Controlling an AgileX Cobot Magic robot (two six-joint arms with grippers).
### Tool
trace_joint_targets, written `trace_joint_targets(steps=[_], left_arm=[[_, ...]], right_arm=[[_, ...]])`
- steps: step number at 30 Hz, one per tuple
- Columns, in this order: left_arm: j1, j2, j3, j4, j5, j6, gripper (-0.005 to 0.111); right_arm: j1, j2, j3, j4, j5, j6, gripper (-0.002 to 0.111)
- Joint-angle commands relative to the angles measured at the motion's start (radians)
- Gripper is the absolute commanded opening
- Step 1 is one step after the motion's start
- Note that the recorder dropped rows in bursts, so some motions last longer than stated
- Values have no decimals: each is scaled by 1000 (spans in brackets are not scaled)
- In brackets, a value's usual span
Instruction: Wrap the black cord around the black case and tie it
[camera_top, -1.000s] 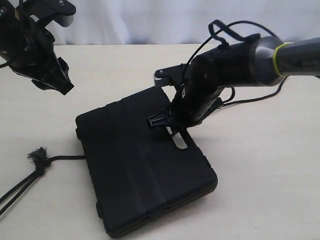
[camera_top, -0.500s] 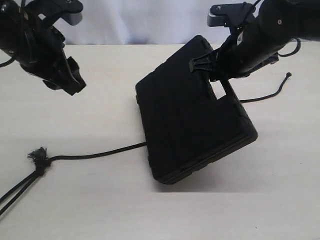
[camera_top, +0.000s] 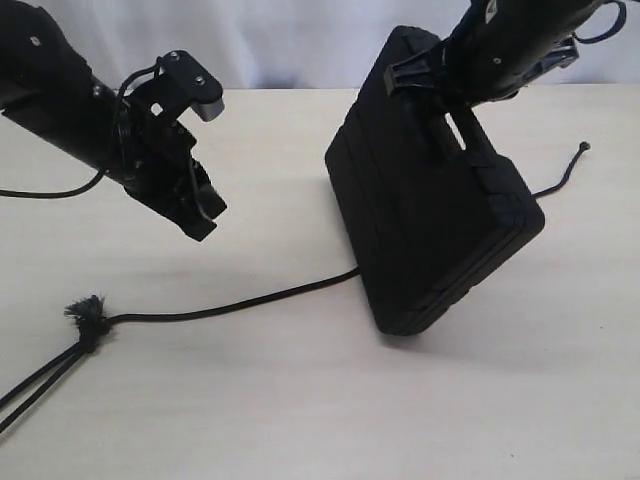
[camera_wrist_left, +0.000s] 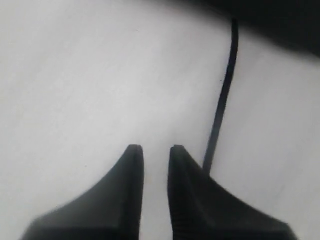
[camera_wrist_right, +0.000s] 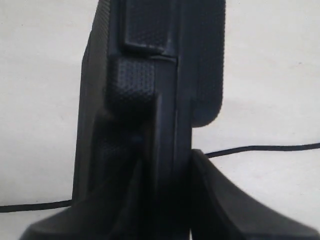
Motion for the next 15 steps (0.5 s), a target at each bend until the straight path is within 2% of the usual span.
trace_joint_targets(steps=[1, 3, 6, 9, 10, 11, 15], left_arm=[[-8, 0, 8, -131, -44, 167, 2], [-8, 0, 34, -280, -68, 338, 0], [-8, 0, 112, -629, -120, 708, 0], [-8, 0, 195, -988, -90, 1079, 0], [-8, 0, 216, -1060, -66, 1161, 0], [-8, 0, 233, -1103, -42, 1178, 0], [-8, 17, 237, -1100, 41, 1178, 0]], right_arm=[[65, -29, -22, -122, -32, 27, 5], [100, -29, -22, -173, -28, 44, 5], [153, -29, -22, -221, -20, 47, 5], [194, -29, -22, -227, -20, 62, 5], [205, -29, -22, -228, -20, 62, 5], [217, -29, -22, -228, -18, 62, 5], [281, -29, -22, -228, 3, 68, 5]])
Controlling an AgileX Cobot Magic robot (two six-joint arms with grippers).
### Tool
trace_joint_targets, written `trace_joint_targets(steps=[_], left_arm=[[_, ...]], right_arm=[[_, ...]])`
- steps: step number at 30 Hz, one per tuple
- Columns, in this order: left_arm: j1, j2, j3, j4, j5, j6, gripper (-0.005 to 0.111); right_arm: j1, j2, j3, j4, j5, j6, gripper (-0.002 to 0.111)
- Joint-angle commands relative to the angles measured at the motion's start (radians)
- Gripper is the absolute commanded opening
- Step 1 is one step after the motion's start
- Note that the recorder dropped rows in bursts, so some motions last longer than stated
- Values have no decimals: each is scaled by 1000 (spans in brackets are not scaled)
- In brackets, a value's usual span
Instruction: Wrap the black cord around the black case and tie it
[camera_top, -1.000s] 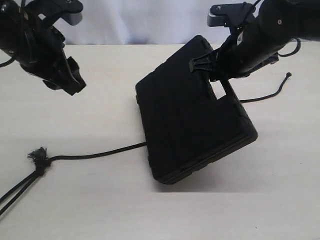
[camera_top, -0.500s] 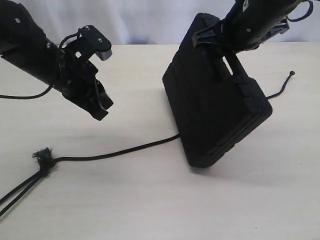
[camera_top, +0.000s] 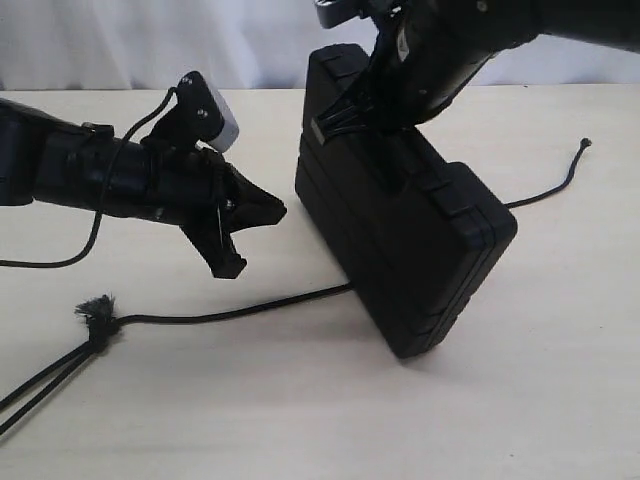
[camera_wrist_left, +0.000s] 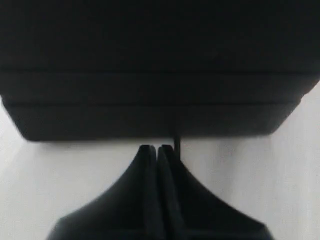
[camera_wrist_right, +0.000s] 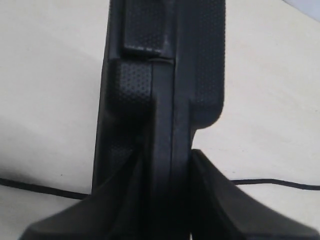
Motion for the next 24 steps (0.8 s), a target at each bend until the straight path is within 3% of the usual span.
trace_joint_targets(steps=[1, 4, 8, 11, 17, 21, 24], left_arm=[[-4, 21, 6, -55, 57, 42, 0], [-2, 37, 4, -60, 28, 42, 0], [14, 45, 4, -100, -61, 42, 0], [69, 45, 2, -184, 9, 42, 0], [191, 22, -29, -184, 248, -24, 0], [181, 3, -36, -184, 52, -46, 0], [126, 3, -36, -184, -100, -27, 0]], right_arm=[[50, -29, -22, -24, -25, 24, 5], [84, -29, -22, -36, -8, 36, 5], [109, -29, -22, -235, 60, 171, 5], [109, -29, -22, -327, 107, 203, 5], [109, -27, -22, -375, 108, 223, 5], [109, -17, -22, -373, 100, 226, 5], [109, -10, -22, -371, 113, 226, 5]])
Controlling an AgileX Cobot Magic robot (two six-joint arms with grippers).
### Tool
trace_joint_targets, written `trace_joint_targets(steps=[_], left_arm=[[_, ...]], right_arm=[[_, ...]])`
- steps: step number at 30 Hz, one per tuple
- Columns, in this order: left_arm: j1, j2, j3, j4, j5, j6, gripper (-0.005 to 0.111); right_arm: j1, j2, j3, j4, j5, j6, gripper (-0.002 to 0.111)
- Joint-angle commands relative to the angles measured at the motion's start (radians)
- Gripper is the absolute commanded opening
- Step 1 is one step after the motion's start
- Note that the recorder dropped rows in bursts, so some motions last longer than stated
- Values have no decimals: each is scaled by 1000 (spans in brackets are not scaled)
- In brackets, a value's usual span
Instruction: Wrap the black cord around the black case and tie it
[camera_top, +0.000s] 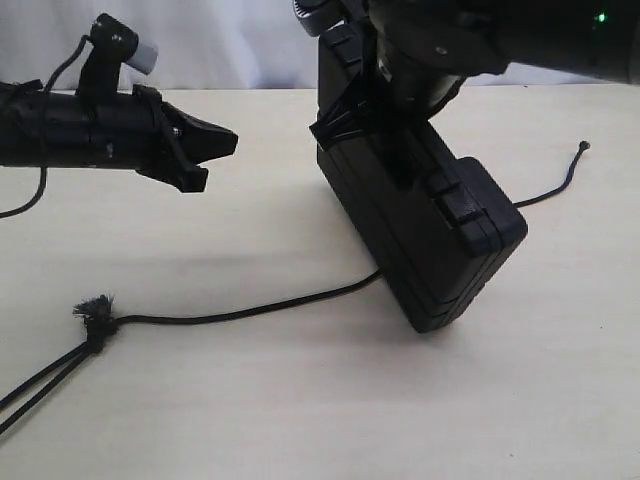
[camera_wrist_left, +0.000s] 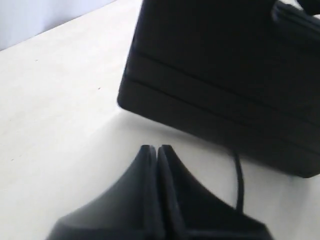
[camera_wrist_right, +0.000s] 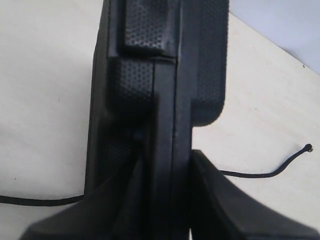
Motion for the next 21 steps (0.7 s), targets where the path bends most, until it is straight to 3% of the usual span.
trace_joint_targets(steps=[1, 2, 4, 7, 11, 21], left_arm=[[-106, -8, -3, -10, -313, 25, 0], [-166, -8, -3, -10, -509, 53, 0], [-276, -8, -3, -10, -689, 73, 0], [-317, -8, 7, -10, -668, 75, 0], [-267, -8, 48, -10, -487, 75, 0], [-48, -8, 76, -10, 9, 66, 0]], right_arm=[[-1, -1, -22, -71, 1, 2, 5], [-1, 5, -22, -88, 19, 2, 5], [9, 15, -22, -150, 58, 5, 5], [59, 23, -22, -227, 134, 29, 5], [115, 26, -22, -227, 146, 42, 5], [139, 45, -22, -251, 174, 81, 5]])
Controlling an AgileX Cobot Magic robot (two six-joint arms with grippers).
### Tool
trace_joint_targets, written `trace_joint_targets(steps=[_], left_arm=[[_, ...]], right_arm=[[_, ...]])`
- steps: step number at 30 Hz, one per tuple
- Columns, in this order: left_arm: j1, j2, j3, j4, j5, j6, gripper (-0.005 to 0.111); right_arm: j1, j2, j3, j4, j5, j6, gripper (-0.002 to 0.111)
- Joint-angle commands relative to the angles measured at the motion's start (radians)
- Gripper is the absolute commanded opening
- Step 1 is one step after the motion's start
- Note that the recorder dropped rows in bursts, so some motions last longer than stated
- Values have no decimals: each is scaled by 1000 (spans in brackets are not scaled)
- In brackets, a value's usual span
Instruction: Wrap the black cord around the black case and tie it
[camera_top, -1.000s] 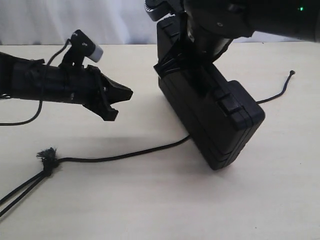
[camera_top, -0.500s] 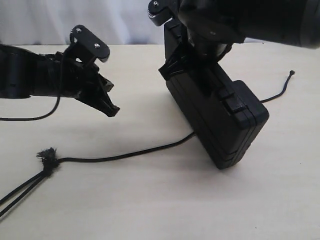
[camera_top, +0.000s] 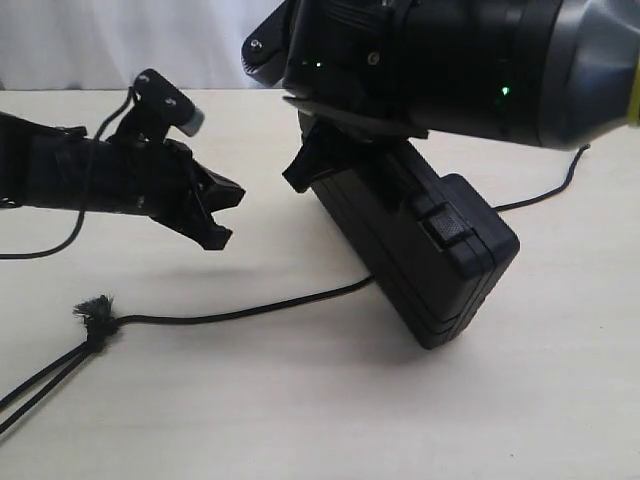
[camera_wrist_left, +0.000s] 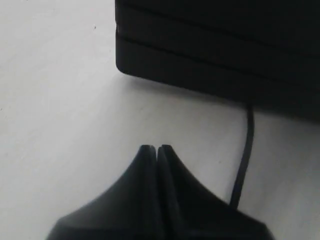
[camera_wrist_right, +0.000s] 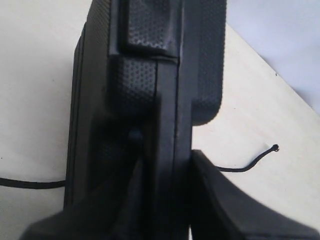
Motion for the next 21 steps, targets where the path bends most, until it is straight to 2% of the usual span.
trace_joint_targets(steps=[1, 10, 12, 16, 21], left_arm=[[82, -6, 4, -10, 235, -3, 0], [173, -6, 0, -10, 257, -269, 0], [180, -6, 0, -10, 292, -277, 0], [165, 3, 24, -10, 396, -219, 0], [95, 52, 29, -10, 401, -199, 0]], right_arm=[[-2, -15, -21, -95, 34, 6, 5], [-2, -15, -21, -118, 29, 39, 5], [-2, -15, -21, -118, 29, 56, 5], [-2, -15, -21, -76, -19, 65, 5], [-2, 1, -21, -14, -73, 65, 5]])
